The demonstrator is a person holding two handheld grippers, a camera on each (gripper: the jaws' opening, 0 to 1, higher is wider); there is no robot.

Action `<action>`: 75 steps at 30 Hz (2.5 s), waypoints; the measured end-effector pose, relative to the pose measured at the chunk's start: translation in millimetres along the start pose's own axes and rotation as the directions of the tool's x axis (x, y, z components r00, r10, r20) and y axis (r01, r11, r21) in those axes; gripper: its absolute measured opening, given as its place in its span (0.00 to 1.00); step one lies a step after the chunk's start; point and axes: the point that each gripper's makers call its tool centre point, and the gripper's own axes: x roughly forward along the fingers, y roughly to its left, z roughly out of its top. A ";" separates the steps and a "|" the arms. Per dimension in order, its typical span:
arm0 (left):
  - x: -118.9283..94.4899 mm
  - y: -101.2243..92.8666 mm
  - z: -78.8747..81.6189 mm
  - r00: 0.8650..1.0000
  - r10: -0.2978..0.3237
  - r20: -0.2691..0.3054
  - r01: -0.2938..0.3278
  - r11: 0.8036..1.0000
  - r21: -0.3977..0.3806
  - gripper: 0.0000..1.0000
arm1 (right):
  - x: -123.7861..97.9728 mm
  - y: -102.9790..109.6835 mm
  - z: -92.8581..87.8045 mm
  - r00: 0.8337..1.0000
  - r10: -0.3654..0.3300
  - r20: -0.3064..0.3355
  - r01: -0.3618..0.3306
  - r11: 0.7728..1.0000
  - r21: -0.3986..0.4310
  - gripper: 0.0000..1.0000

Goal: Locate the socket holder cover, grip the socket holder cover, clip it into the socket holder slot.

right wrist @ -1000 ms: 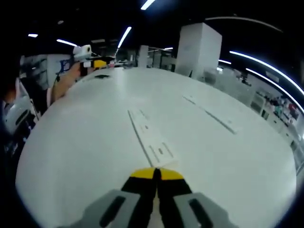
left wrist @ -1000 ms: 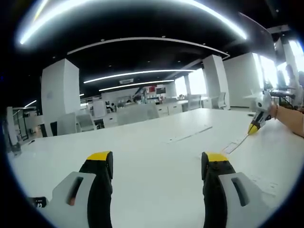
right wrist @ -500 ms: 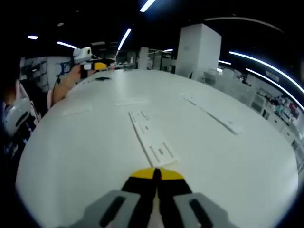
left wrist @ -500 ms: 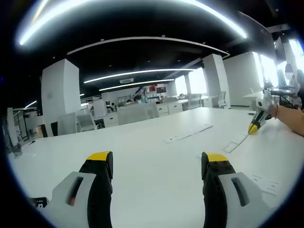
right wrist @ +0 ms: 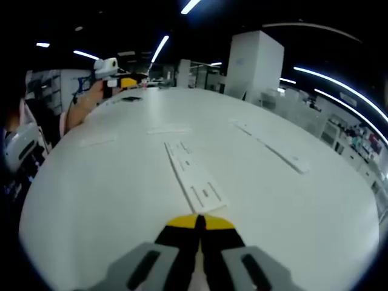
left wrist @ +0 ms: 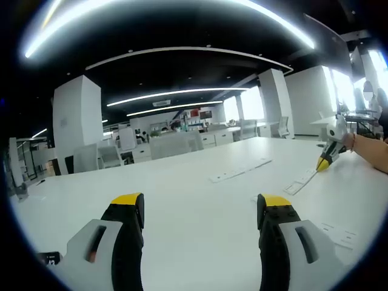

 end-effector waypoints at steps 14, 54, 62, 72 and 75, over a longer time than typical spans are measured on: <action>0.5 0.5 -0.6 1.000 0.000 -0.002 0.000 1.000 0.002 0.75 | 2.7 1.1 2.0 1.000 0.002 -0.001 -0.002 1.000 -0.015 0.04; -0.8 2.3 -2.1 1.000 0.015 0.003 -0.015 1.000 -0.006 0.75 | -7.7 -27.2 20.7 0.987 -0.078 -0.139 0.086 0.995 0.052 0.04; -2.0 -0.1 2.8 1.000 0.011 0.020 -0.011 1.000 -0.006 0.75 | -5.0 -21.5 12.7 0.984 -0.073 -0.163 0.081 0.996 0.047 0.04; -0.6 0.9 2.2 1.000 0.010 0.015 -0.010 1.000 -0.005 0.75 | -1.6 -23.7 3.7 0.981 -0.060 -0.185 0.070 0.996 0.048 0.04; -0.3 1.0 1.9 1.000 0.010 0.013 -0.010 1.000 -0.005 0.75 | -0.3 -21.8 3.5 0.983 -0.050 -0.179 0.061 0.997 0.055 0.04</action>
